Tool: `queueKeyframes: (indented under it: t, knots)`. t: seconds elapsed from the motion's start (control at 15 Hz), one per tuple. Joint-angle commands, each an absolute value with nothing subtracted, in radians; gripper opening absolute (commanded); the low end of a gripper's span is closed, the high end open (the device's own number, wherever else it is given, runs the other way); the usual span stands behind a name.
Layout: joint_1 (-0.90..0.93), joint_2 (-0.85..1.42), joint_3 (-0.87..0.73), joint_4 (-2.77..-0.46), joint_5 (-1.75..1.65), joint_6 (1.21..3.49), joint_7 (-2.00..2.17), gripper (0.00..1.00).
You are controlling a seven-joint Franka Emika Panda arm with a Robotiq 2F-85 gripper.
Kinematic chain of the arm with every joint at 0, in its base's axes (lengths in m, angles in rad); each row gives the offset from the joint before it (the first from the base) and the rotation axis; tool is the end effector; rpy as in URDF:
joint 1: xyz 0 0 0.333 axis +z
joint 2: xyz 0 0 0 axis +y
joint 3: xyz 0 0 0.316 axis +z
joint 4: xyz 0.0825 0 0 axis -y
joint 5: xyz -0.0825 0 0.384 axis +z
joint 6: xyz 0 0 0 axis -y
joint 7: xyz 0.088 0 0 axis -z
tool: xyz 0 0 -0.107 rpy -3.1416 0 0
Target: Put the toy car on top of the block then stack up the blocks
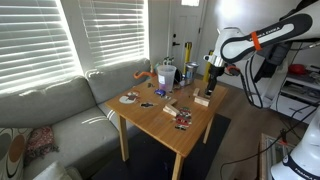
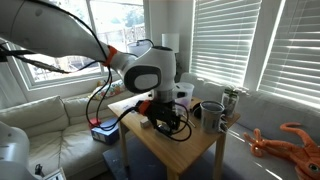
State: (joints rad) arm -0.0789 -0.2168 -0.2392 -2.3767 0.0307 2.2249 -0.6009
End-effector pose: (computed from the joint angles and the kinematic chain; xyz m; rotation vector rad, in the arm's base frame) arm 0.4491 -0.1483 0.4107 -3.0686 -0.4148 -0.1333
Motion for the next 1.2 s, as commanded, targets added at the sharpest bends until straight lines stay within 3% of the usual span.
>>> queueKeyframes:
  t: [0.0, 0.53, 0.6, 0.67, 0.8, 1.13]
  knots:
    - [-0.098, -0.246, -0.227, -2.389, 0.004, 2.192, -0.580, 0.56]
    - [-0.099, -0.230, -0.225, -2.381, 0.002, 2.198, -0.576, 0.56]
    - [-0.099, -0.229, -0.224, -2.380, 0.001, 2.197, -0.572, 0.61]
    - [-0.100, -0.228, -0.222, -2.379, -0.002, 2.197, -0.568, 0.95]
    - [-0.100, -0.226, -0.222, -2.377, -0.004, 2.196, -0.565, 1.00]
    - [-0.099, -0.218, -0.220, -2.372, -0.016, 2.194, -0.554, 1.00]
